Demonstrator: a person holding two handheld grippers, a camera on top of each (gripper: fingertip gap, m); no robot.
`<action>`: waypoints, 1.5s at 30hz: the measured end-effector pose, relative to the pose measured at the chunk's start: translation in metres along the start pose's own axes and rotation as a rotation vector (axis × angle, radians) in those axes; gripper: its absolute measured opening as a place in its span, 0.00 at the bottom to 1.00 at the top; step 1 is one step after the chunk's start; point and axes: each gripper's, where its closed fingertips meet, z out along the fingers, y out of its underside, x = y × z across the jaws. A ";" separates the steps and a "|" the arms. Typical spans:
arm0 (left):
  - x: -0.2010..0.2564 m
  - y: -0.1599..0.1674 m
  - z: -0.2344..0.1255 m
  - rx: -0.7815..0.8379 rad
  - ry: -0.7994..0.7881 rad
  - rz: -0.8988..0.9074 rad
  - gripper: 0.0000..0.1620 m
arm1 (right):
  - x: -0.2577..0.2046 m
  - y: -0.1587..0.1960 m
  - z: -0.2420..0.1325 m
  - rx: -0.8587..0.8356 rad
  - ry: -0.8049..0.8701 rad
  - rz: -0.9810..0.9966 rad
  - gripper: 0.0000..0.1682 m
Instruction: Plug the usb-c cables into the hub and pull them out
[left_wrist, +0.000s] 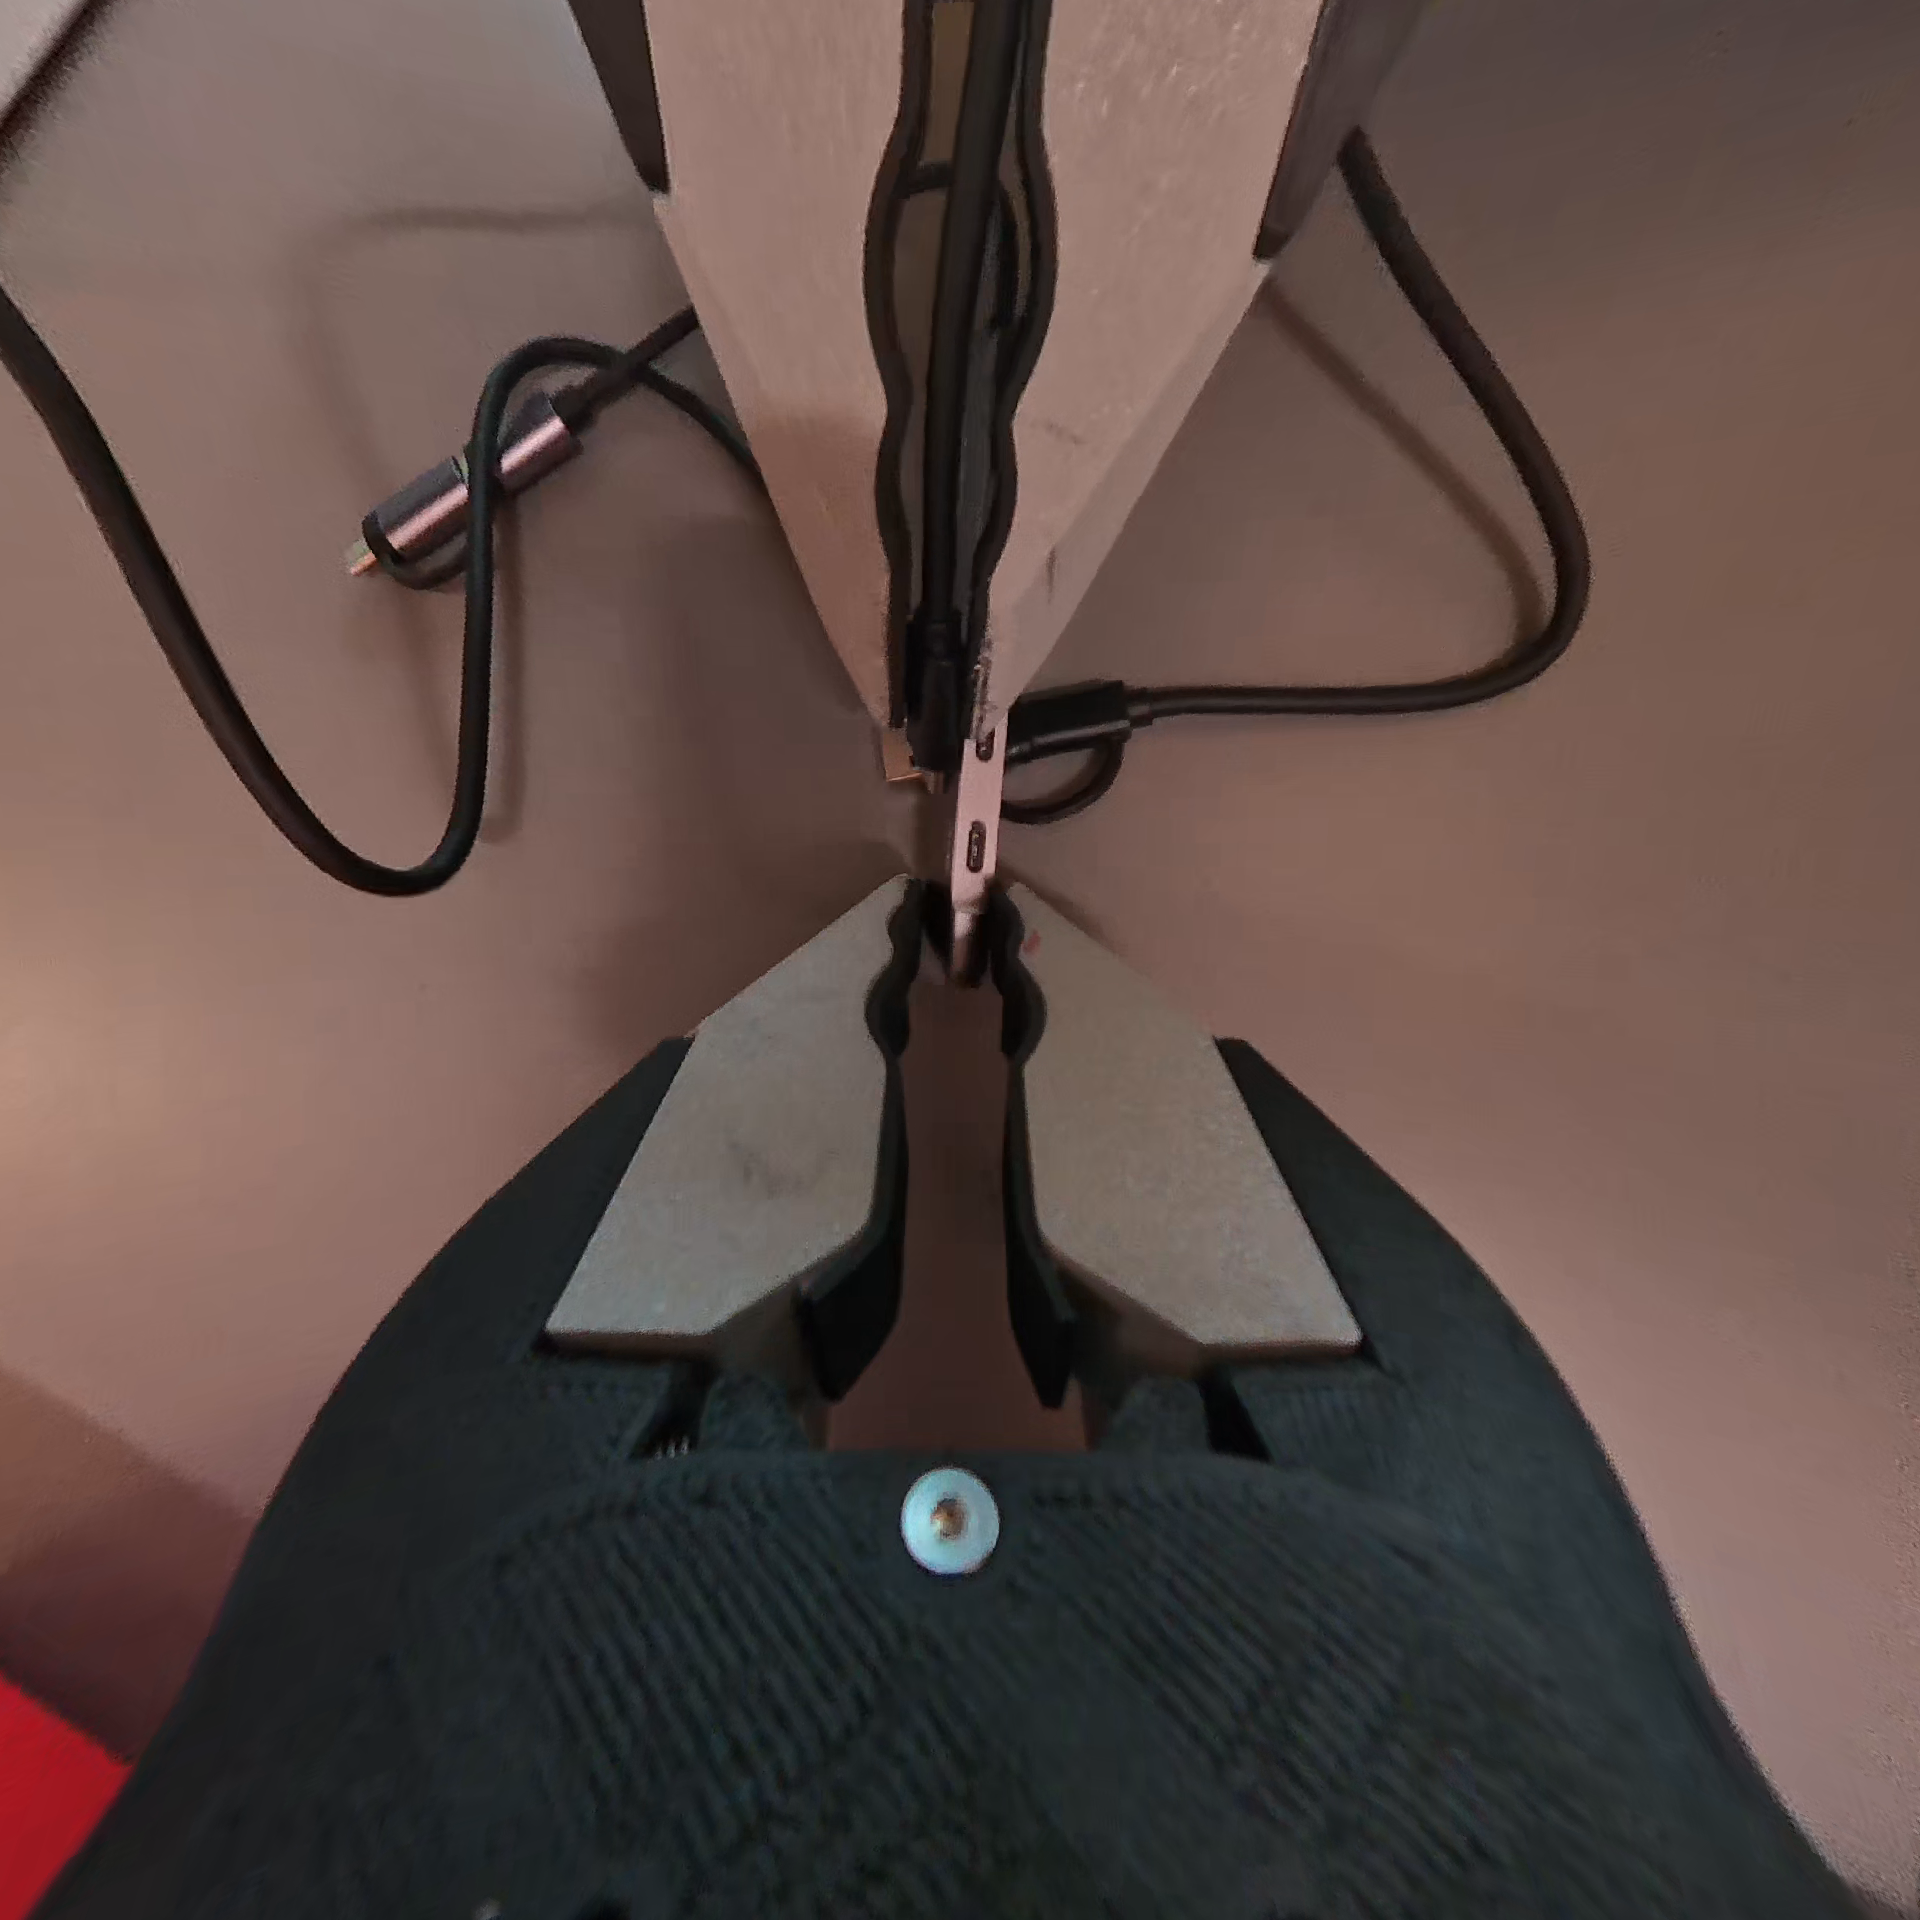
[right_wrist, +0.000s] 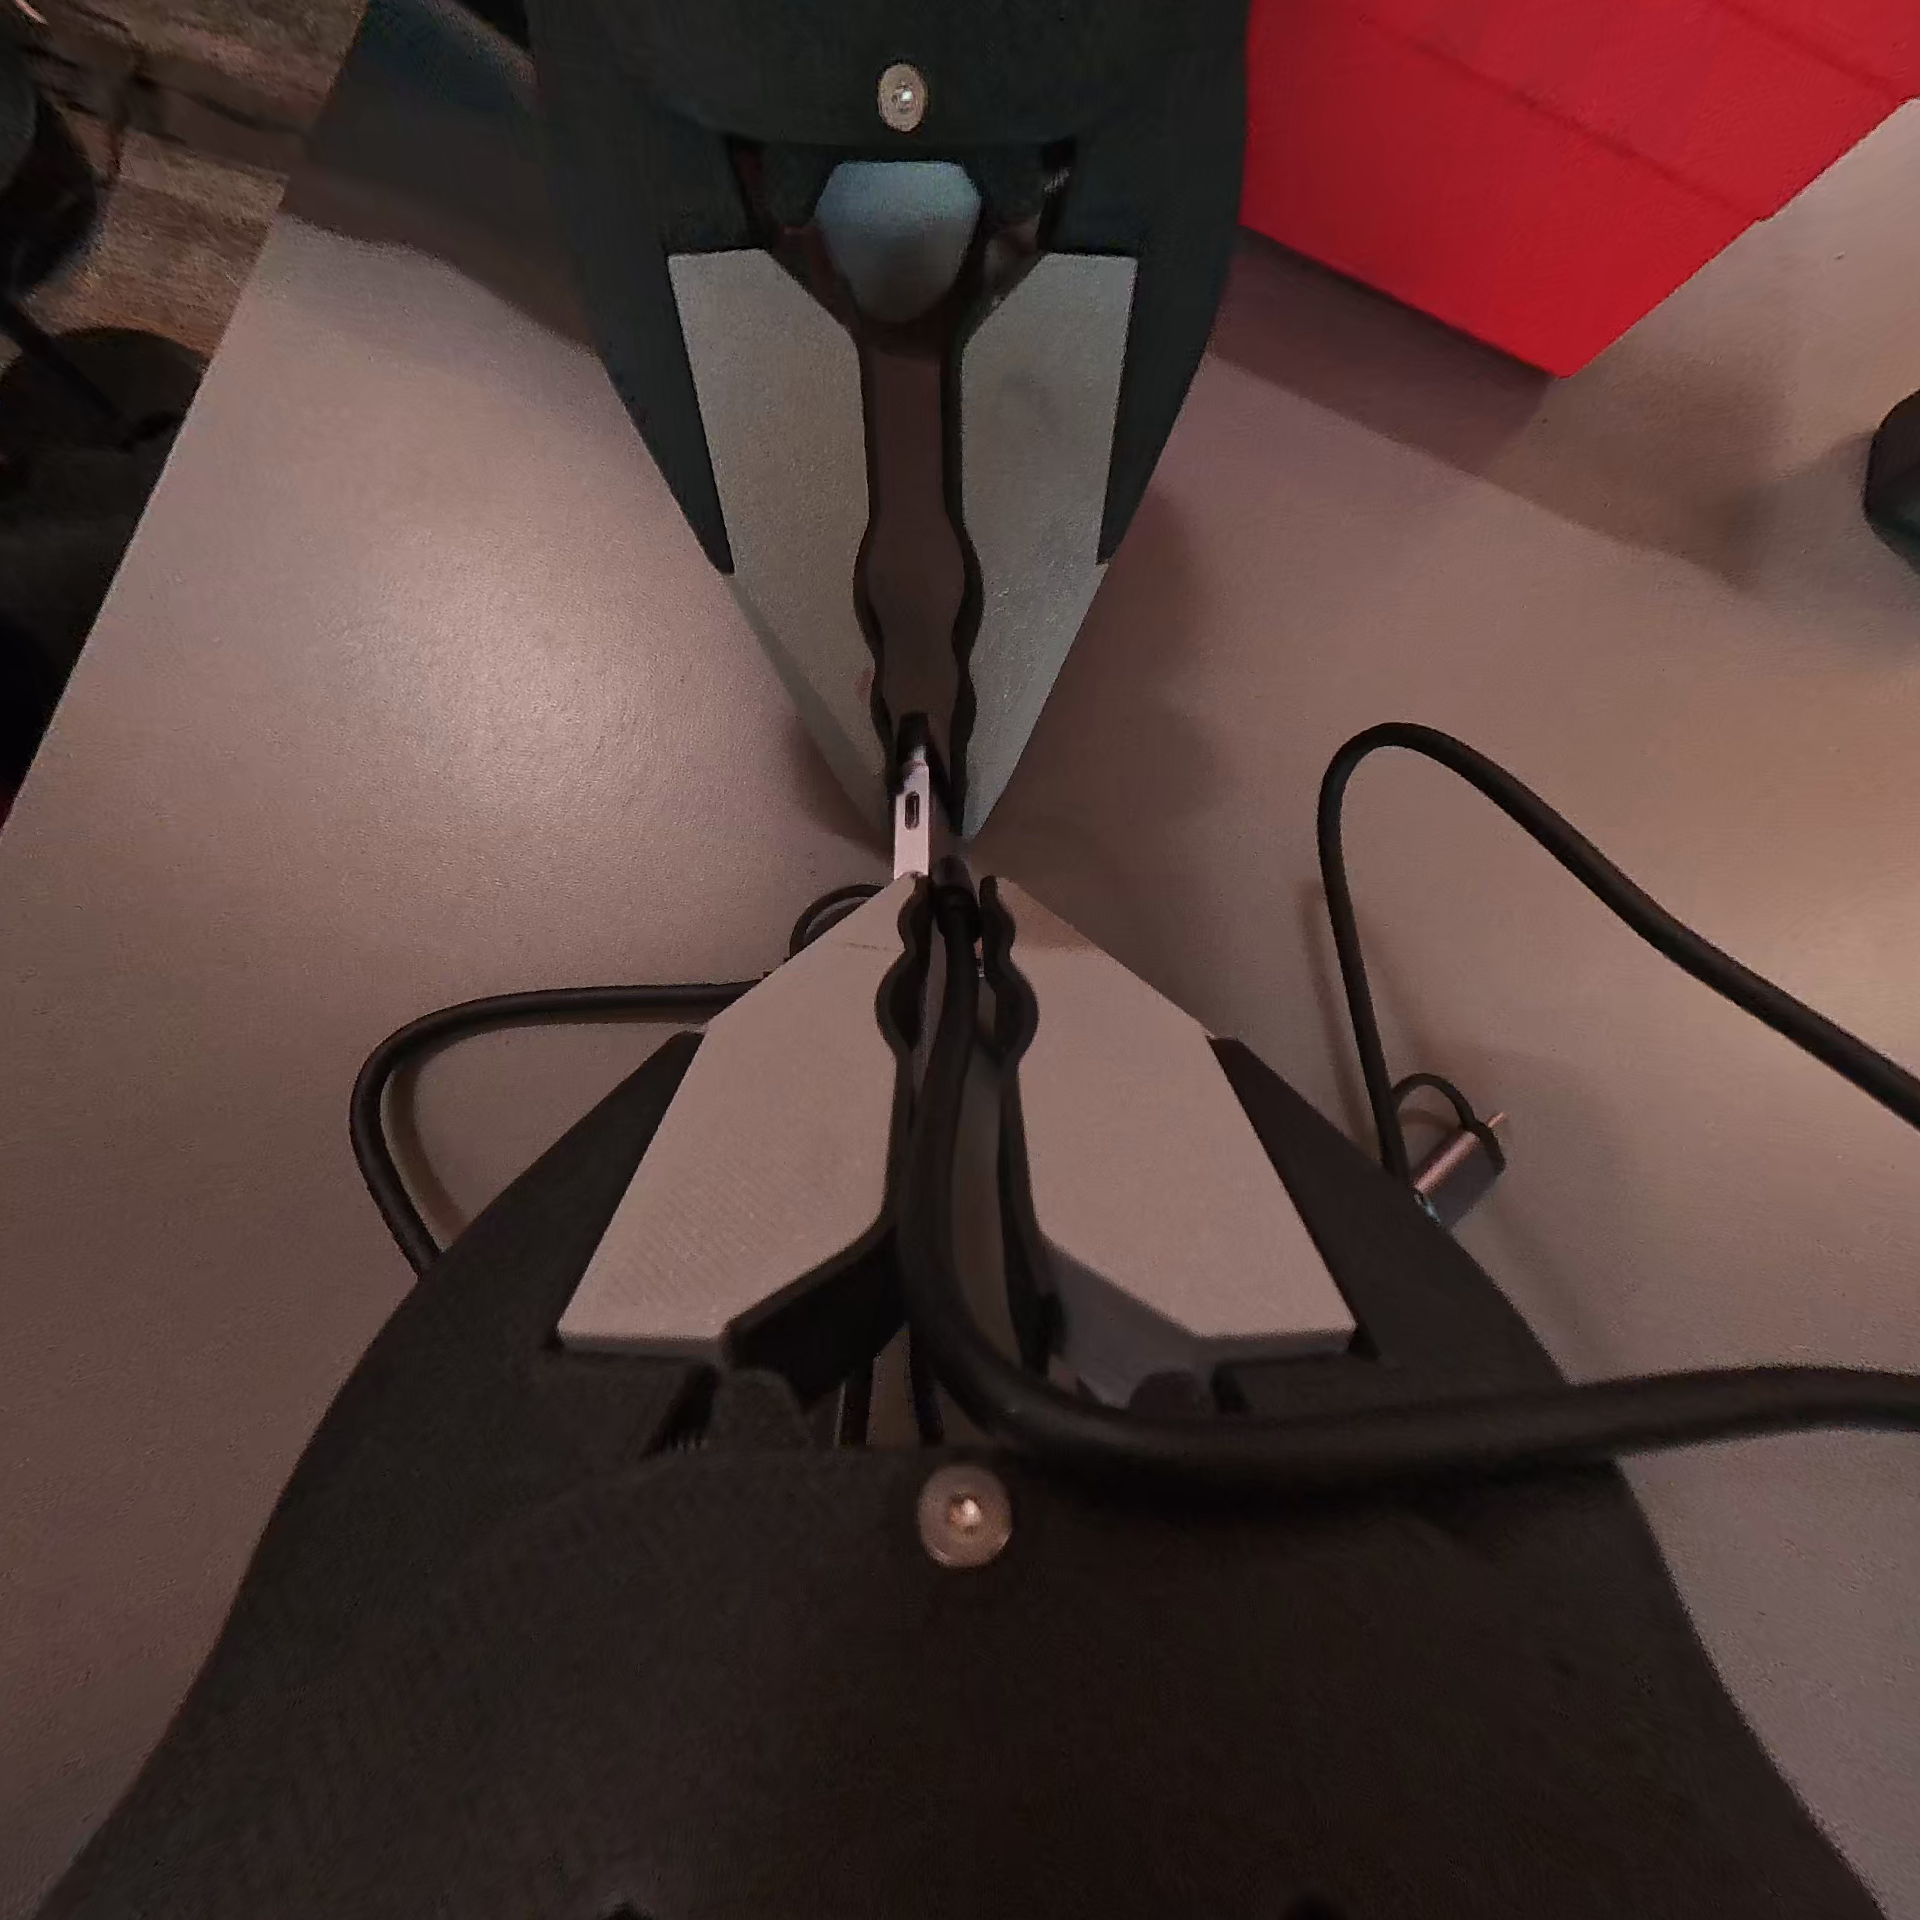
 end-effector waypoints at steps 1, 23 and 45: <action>-0.001 -0.001 0.001 0.015 -0.010 0.015 0.06 | 0.000 0.001 0.000 0.003 -0.006 0.009 0.04; -0.016 -0.085 -0.037 0.510 -0.431 0.224 0.04 | 0.031 -0.021 -0.056 0.360 -0.059 0.264 0.03; -0.021 -0.064 -0.032 0.456 -0.419 0.176 0.04 | 0.011 -0.024 -0.056 0.299 -0.007 0.023 0.02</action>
